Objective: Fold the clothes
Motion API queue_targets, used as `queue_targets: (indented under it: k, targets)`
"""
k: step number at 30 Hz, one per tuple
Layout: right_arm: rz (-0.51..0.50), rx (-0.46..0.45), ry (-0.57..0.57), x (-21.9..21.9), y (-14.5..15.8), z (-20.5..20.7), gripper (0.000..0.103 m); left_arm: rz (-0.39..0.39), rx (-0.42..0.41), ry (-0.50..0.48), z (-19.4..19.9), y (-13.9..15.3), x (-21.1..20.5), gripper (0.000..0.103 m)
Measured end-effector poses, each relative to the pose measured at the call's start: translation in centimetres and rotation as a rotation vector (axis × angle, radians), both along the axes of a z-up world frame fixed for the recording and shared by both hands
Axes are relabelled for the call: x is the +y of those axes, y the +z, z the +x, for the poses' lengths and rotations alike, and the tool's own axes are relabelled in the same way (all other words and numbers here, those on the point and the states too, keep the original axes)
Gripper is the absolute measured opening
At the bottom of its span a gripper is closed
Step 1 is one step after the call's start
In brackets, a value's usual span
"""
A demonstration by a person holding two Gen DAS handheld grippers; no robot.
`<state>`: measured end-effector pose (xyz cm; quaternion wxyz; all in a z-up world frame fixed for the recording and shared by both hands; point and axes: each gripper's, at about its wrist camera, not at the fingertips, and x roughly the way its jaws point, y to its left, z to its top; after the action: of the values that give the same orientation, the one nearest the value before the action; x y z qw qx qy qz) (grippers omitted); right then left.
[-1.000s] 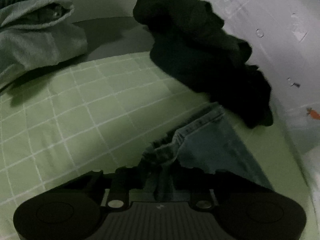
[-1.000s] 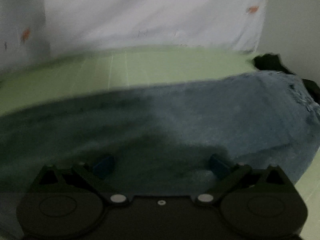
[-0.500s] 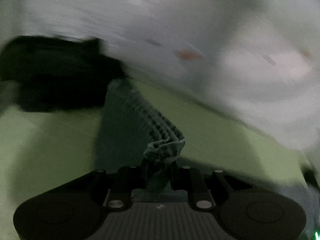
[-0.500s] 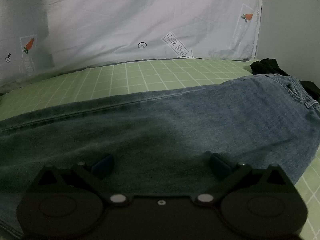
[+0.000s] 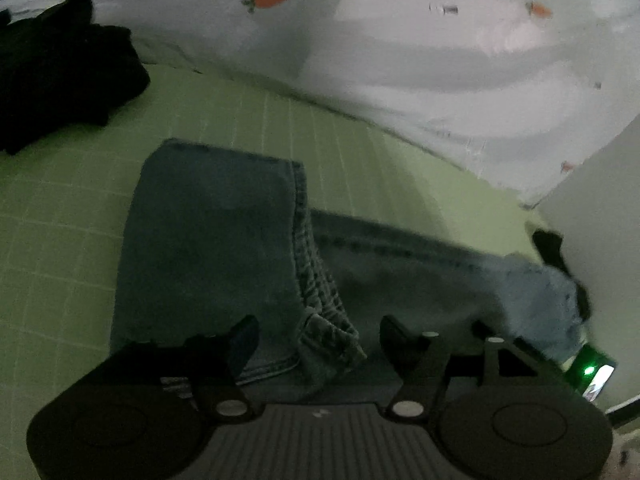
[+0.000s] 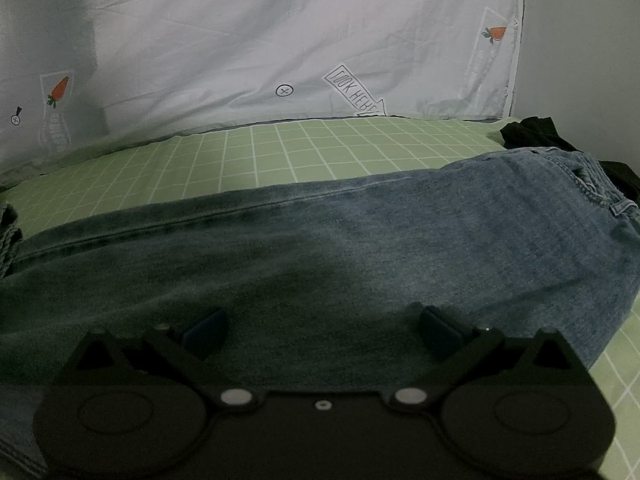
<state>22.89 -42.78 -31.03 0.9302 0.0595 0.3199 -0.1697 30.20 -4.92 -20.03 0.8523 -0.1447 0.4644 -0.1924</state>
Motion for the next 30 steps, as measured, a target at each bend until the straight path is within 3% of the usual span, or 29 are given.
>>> queue_targets:
  k: [5,8,13,15,16,18,21,30]
  targets:
    - [0.012,0.061,-0.012,0.2,0.7,0.6,0.103,0.015,0.016,0.112,-0.2,0.4,2.7,0.078]
    - [0.069,0.146,-0.012,0.3,1.8,1.6,0.103,0.132,0.040,0.165,0.4,-0.4,4.0,0.078]
    - [0.285,0.040,0.031,2.5,4.0,1.5,0.097,0.293,0.068,0.195,2.1,-1.9,5.7,0.078]
    - [0.386,-0.008,0.085,4.0,4.6,1.9,0.081,0.294,0.072,0.182,2.8,-2.5,6.4,0.081]
    - [0.466,-0.018,0.115,4.7,4.4,2.4,0.063,0.295,0.083,0.172,3.2,-2.8,6.4,0.083]
    - [0.626,-0.025,0.159,6.0,3.9,3.5,0.041,0.297,0.106,0.151,4.0,-3.4,6.5,0.083]
    - [0.829,-0.025,0.199,7.9,2.7,5.4,0.041,0.326,0.118,0.106,4.6,-4.0,6.3,0.084]
    - [0.831,0.102,0.259,12.5,1.0,9.4,0.057,0.336,0.112,0.074,4.9,-5.2,6.5,0.100]
